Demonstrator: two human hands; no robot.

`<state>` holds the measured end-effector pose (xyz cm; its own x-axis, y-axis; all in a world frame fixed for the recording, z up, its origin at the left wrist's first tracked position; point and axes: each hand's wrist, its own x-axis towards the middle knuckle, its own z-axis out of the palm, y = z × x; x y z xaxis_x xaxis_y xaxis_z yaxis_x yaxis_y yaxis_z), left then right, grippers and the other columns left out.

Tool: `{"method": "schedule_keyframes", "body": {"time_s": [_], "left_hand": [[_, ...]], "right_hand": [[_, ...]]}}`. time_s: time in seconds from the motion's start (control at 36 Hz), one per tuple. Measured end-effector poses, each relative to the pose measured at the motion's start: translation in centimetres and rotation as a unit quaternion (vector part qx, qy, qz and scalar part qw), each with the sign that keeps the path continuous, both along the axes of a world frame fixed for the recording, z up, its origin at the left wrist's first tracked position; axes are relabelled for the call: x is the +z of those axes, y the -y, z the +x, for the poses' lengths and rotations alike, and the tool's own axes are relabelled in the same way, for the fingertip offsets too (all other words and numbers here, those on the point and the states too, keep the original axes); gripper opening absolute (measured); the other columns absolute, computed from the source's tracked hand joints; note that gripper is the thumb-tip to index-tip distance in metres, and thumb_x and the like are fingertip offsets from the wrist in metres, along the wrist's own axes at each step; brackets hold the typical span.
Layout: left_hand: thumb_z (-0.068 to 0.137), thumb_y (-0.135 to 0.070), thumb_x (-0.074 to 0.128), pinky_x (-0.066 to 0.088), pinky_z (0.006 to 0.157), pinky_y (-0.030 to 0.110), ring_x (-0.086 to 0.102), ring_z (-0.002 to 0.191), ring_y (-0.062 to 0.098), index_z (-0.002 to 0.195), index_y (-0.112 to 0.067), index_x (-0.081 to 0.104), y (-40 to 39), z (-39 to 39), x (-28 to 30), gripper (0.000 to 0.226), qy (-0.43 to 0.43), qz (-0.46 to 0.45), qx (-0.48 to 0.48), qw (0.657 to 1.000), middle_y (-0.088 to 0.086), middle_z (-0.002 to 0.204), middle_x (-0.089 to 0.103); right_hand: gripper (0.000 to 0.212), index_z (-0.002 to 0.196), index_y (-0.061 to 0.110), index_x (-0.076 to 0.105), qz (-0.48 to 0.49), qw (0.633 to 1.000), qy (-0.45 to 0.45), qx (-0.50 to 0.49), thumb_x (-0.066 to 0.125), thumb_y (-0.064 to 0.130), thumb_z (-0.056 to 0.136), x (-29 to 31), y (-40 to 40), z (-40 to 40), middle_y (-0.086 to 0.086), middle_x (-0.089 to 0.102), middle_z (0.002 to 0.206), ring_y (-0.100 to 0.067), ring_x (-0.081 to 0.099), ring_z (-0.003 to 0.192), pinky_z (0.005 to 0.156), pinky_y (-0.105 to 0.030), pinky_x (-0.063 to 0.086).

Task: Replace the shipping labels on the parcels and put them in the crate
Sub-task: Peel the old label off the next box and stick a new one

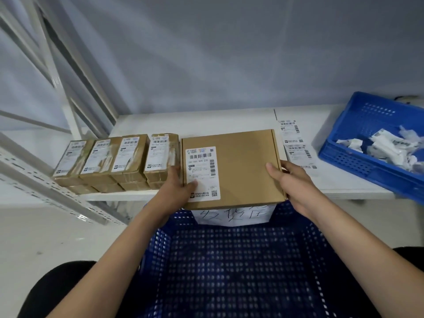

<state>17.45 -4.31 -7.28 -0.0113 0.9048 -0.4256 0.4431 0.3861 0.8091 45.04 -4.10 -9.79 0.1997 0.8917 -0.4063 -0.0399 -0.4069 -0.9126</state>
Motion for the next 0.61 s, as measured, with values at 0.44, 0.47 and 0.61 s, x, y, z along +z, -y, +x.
{"method": "schedule_keyframes", "body": {"time_s": [0.44, 0.47, 0.61], "left_hand": [[0.103, -0.013, 0.057, 0.060, 0.062, 0.033, 0.066, 0.091, 0.019, 0.153, -0.021, 0.016, -0.6, 0.2, -0.3, 0.065, 0.020, -0.089, 0.021, 0.996, 0.005, 0.124, 0.060], [0.102, -0.012, 0.058, 0.061, 0.063, 0.036, 0.067, 0.091, 0.021, 0.153, -0.022, 0.016, -0.7, 0.3, -0.6, 0.066, 0.024, -0.104, 0.026, 0.994, 0.005, 0.118, 0.062], [0.101, -0.005, 0.056, 0.062, 0.075, 0.051, 0.069, 0.101, 0.031, 0.144, -0.022, 0.032, -1.0, 0.8, -1.1, 0.052, 0.036, -0.155, 0.033, 0.987, 0.011, 0.123, 0.066]], "right_hand": [[0.072, 0.155, 0.017, 0.033, -0.011, 0.999, 0.035, 0.006, 0.066, 0.040, 0.095, 0.4, 0.7, -0.4, 0.001, 0.036, 0.158, -0.018, 0.037, 0.141, 0.114, -0.036, 0.029], [0.072, 0.155, 0.016, 0.033, -0.011, 0.999, 0.044, 0.010, 0.066, 0.040, 0.096, 0.3, 0.7, -0.4, 0.000, 0.037, 0.158, -0.017, 0.039, 0.140, 0.112, -0.034, 0.030], [0.069, 0.155, 0.014, 0.032, -0.012, 0.996, 0.082, 0.036, 0.064, 0.037, 0.098, -0.1, 0.7, -0.7, -0.002, 0.041, 0.156, -0.017, 0.042, 0.137, 0.102, -0.027, 0.031]]}}
